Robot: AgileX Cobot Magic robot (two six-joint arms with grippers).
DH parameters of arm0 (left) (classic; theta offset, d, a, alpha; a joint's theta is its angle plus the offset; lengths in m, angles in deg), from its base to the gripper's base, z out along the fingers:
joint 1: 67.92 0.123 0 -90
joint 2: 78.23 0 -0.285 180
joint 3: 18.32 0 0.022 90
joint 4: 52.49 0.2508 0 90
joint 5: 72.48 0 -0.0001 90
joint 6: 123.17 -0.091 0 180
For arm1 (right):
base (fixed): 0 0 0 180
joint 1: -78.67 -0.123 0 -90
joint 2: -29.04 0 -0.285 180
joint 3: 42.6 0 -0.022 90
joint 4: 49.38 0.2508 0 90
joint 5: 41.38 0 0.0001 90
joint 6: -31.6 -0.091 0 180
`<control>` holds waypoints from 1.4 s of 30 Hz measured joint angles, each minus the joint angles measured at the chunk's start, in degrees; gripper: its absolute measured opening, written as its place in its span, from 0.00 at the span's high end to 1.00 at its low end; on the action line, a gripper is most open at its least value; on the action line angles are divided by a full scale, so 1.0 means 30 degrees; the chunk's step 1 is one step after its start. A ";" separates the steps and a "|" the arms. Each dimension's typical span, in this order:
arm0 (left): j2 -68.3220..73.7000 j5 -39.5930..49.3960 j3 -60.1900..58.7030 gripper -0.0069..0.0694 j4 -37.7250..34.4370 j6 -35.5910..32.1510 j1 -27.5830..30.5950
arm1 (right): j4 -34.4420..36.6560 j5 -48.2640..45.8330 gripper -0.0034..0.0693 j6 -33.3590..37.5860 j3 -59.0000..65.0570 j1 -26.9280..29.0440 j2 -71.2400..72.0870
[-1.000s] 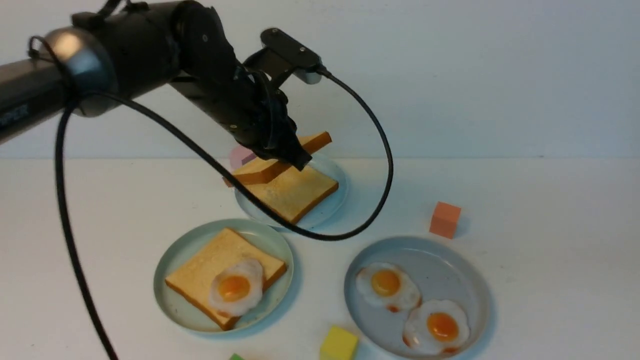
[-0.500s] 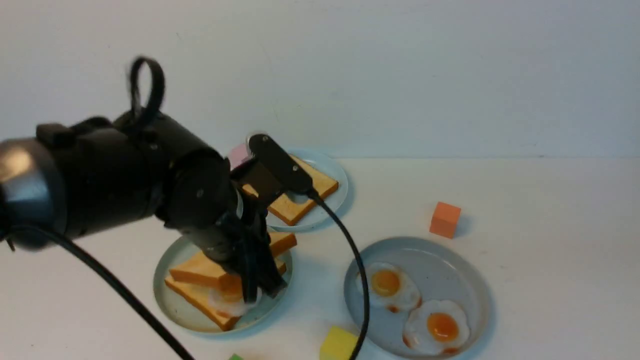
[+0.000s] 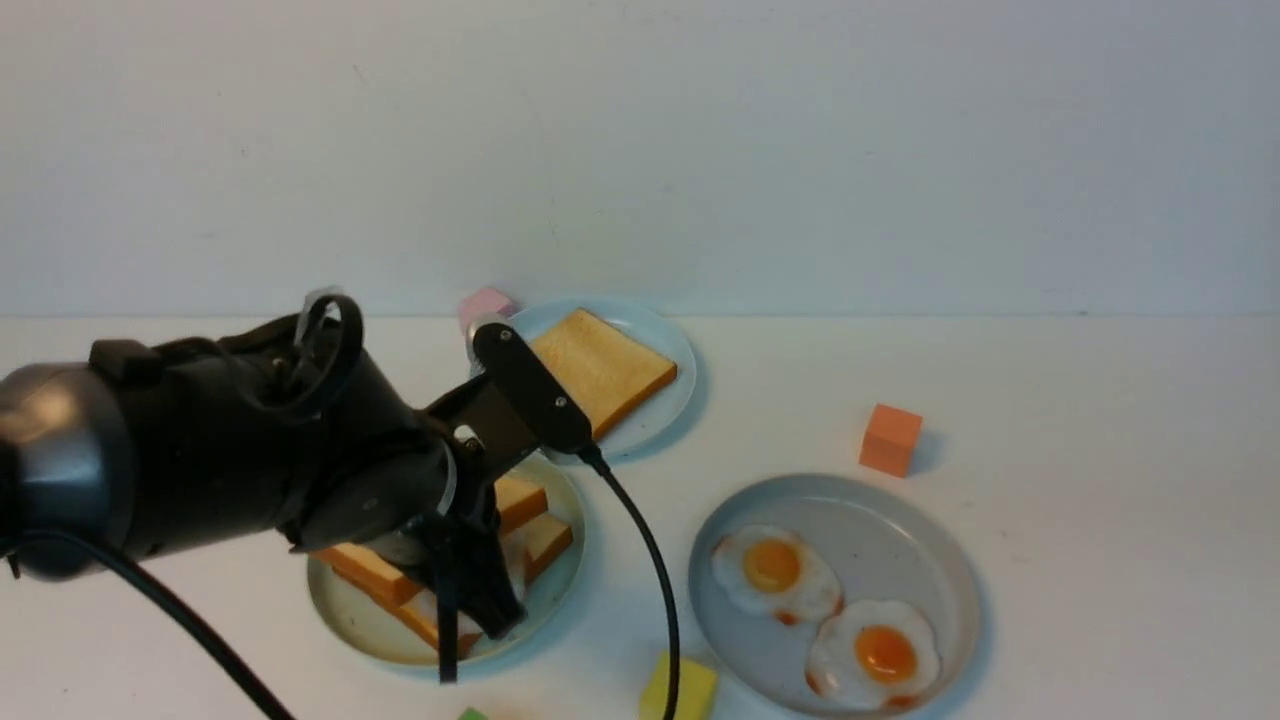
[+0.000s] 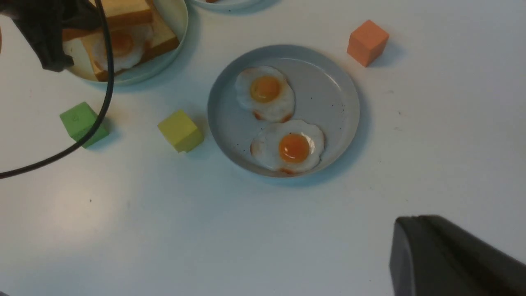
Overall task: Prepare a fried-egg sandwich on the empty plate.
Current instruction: Use the left arm to place a slice of bread on the fried egg in the middle
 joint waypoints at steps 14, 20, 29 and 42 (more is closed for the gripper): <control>0.0052 -0.1262 -0.0092 0.93 -0.0697 -0.0056 0.0000 | 0.0403 0.0297 0.90 0.0000 0.0000 0.0000 0.0000; 0.0262 -0.1295 -0.0099 0.90 -0.0814 -0.0056 0.0000 | 0.0572 0.0582 0.89 0.0024 0.0000 0.0000 0.0000; 0.0262 -0.1283 -0.0099 0.67 -0.0901 -0.0064 0.0000 | 0.0593 0.0618 0.89 0.0315 0.0000 0.0000 0.0000; -0.5807 -0.0106 -0.0115 0.66 -0.2405 0.1995 -0.2013 | 0.0652 0.0710 0.89 0.0433 0.0000 0.0000 0.0000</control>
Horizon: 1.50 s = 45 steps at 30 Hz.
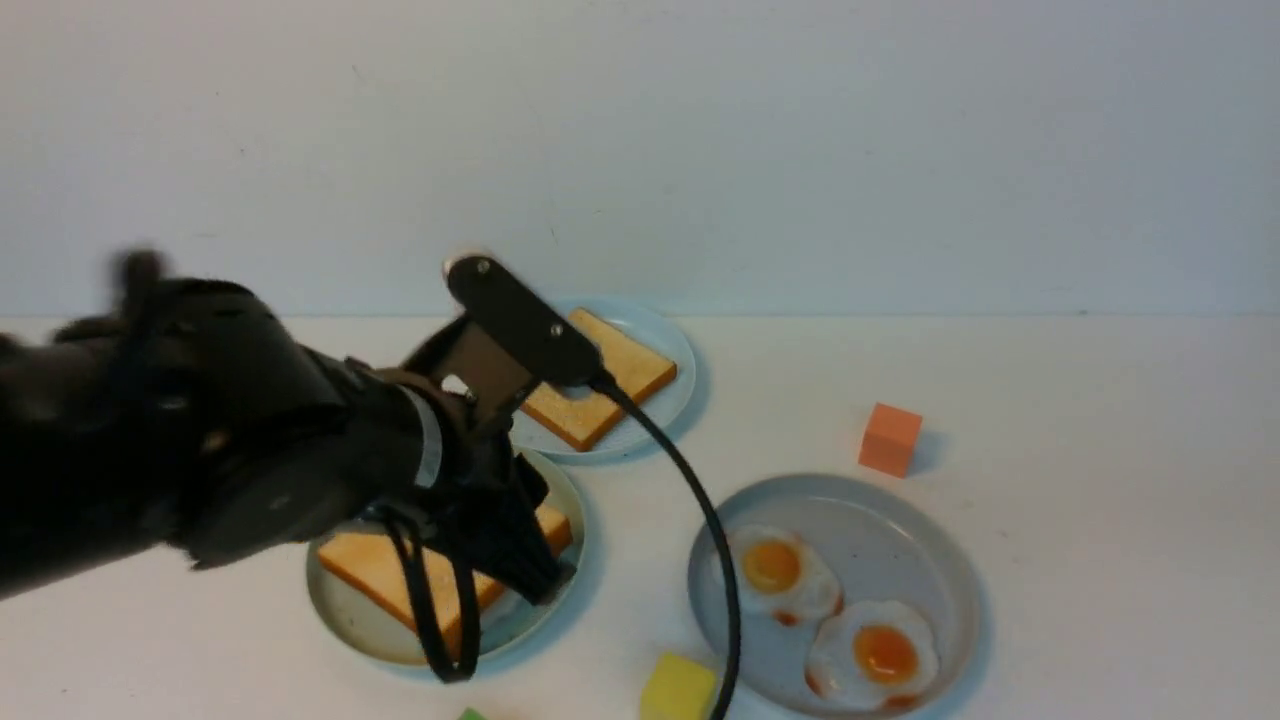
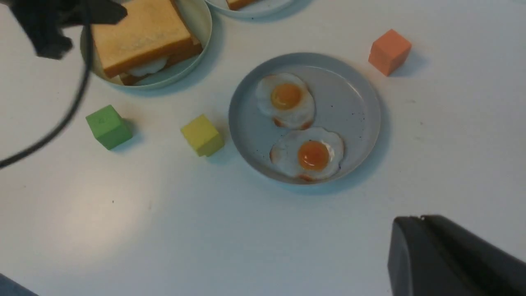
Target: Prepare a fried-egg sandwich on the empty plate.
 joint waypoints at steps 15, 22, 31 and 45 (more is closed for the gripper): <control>-1.9416 -0.3842 -0.9783 0.93 -0.3571 0.3488 -0.0993 | 0.1546 0.0147 0.87 0.0000 0.0000 0.0000 0.0000; -2.2606 -0.4666 -1.2806 0.93 -0.3509 0.3577 -0.0993 | 0.1712 0.0150 0.86 0.0000 0.0000 0.0000 0.0000; -2.2640 -0.3526 -1.3254 0.93 -0.3509 0.3600 -0.0993 | 0.1731 0.0150 0.83 0.0000 0.0000 0.0000 0.0000; -2.2640 -0.2902 -1.3254 0.93 -0.3360 0.3600 -0.0993 | 0.4761 0.4366 0.96 0.3103 0.3232 1.0139 0.3324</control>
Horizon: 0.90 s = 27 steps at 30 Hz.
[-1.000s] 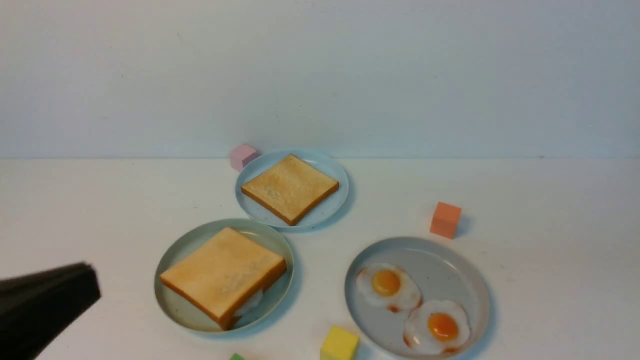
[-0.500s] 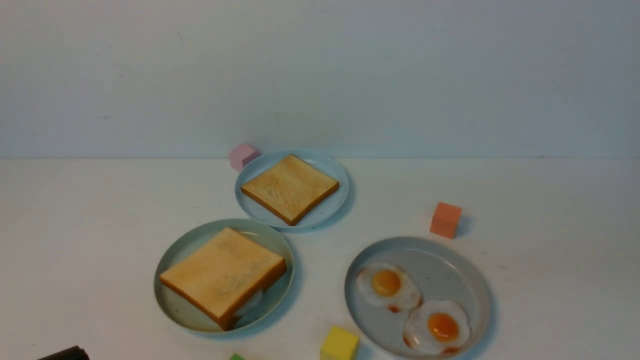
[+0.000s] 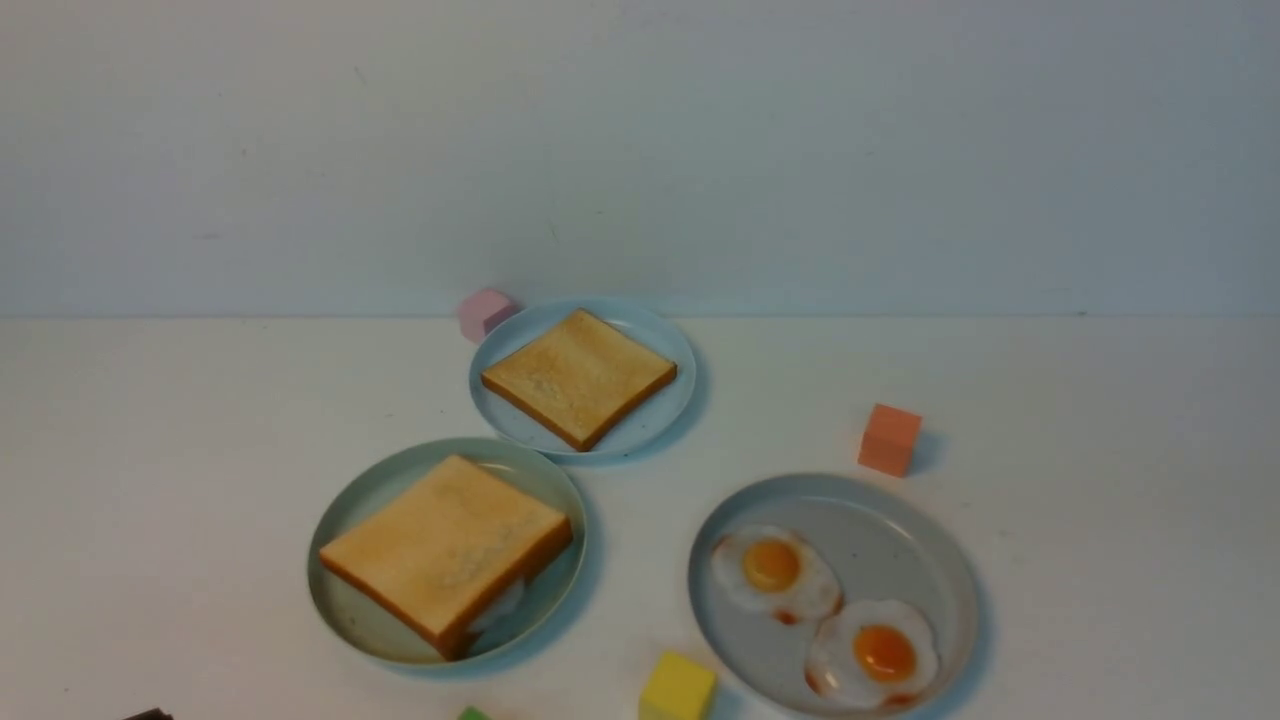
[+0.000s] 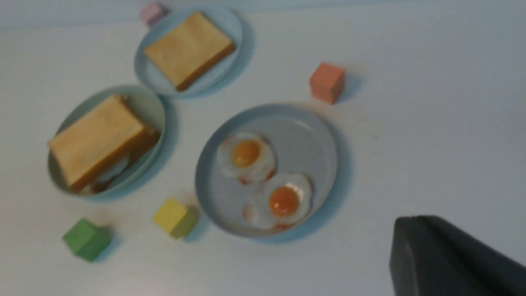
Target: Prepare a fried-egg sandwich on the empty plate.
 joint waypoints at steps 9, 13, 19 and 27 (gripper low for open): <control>0.0000 0.0032 0.0000 0.93 0.0023 0.0000 0.0000 | 0.4451 0.9258 0.97 0.6932 1.2432 0.7087 0.6937; 0.0000 0.0053 0.0000 0.93 0.0023 0.0000 0.0000 | 0.4598 1.0177 0.97 0.7297 1.5923 0.7360 0.9355; 0.0000 0.0094 0.0000 0.93 0.0065 0.0000 0.0000 | 0.4652 1.0268 0.97 0.7374 1.5968 0.7341 0.9641; 0.0000 0.0094 0.0000 0.92 0.0065 0.0000 0.0000 | 0.4652 1.0268 0.97 0.7381 1.5983 0.7341 0.9641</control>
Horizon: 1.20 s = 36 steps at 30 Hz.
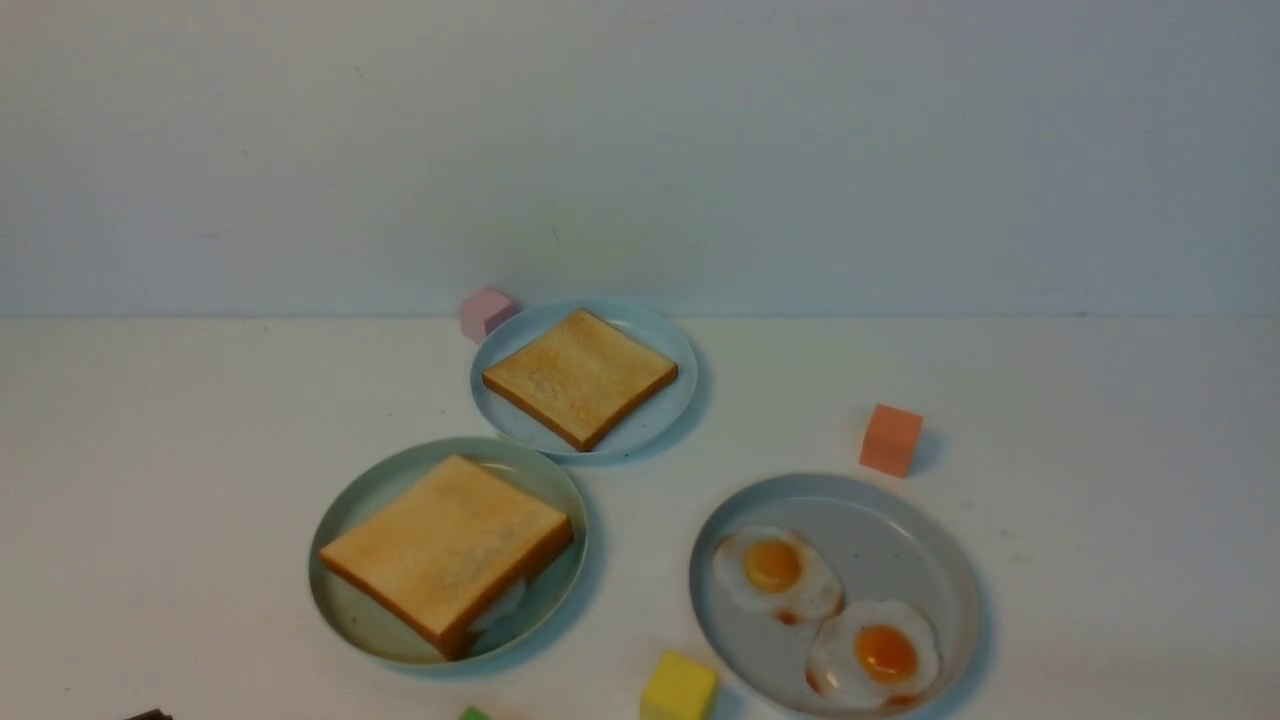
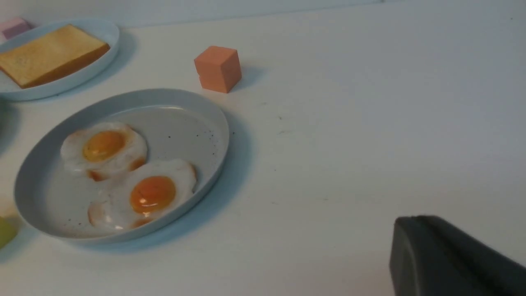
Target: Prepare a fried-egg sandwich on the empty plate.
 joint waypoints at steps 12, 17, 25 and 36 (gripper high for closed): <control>0.0000 0.0000 0.0000 0.91 0.0000 0.0000 0.0000 | 0.0000 0.0000 0.96 0.0021 0.0000 0.0000 0.0000; 0.0000 0.0002 -0.0154 0.91 0.0614 0.0046 0.0097 | 0.0000 0.0000 0.95 0.0021 0.0000 0.0000 0.0000; -0.2044 -0.2390 -0.1858 0.93 -0.1310 0.0014 0.9193 | 0.0000 0.0016 0.95 0.0021 0.0000 0.0000 0.0000; -0.2646 0.0698 -0.5604 0.93 -0.5709 -0.2312 1.4309 | 0.0008 0.0020 0.94 0.0021 0.0000 0.0000 0.0004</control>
